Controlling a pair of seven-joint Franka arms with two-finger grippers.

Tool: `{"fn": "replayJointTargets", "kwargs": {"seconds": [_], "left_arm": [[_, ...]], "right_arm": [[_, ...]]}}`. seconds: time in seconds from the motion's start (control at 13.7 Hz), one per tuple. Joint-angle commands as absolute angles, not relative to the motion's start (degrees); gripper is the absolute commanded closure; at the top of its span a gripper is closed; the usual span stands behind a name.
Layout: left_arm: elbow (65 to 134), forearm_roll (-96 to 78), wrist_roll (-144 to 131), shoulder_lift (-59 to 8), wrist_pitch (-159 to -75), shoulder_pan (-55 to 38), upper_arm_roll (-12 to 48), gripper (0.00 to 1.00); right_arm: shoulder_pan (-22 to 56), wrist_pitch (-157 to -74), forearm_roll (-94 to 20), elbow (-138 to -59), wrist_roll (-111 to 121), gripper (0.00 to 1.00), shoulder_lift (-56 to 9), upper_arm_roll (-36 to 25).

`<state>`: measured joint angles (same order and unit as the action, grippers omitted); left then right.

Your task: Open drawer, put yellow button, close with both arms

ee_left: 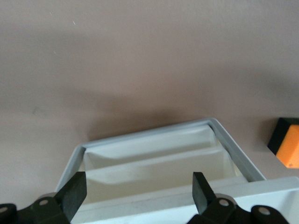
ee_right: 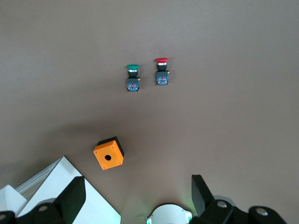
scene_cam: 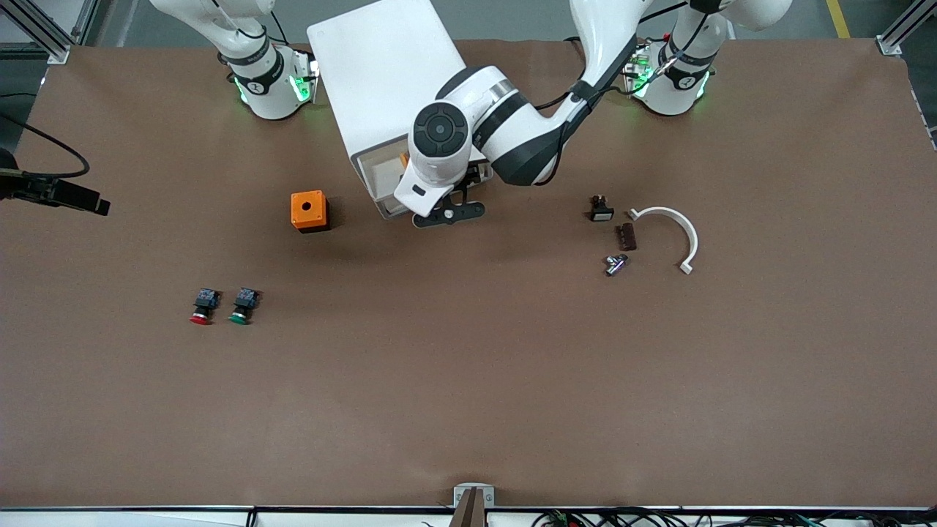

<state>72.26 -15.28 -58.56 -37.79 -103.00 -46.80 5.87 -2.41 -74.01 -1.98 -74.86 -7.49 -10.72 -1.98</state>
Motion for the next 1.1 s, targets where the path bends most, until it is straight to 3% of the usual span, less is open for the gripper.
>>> {"fn": "replayJointTargets", "kwargs": {"seconds": [0.0, 0.22, 0.58, 1.02], "left_arm": [[72.25, -19.59, -58.53, -37.88, -103.18, -47.37, 5.71, 0.0], [72.33, -22.14, -58.45, -37.79, -103.18, -47.9, 5.71, 0.0], [73.74, -22.59, -58.45, -37.79, -103.18, -48.51, 5.8, 0.0], [73.74, -28.73, -58.45, -37.88, -103.18, -48.69, 5.8, 0.0]], "right_arm": [[-1.59, -73.29, -2.28, -74.36, -8.79, 0.0, -10.46, -0.97], [-1.41, -74.53, -2.29, -77.15, -8.88, 0.0, -8.89, -0.97], [-1.41, -83.14, -2.29, -92.27, -8.88, 0.0, 2.8, -0.97], [-1.67, -84.19, -2.29, -95.27, -8.18, 0.0, 9.13, -1.23]]}}
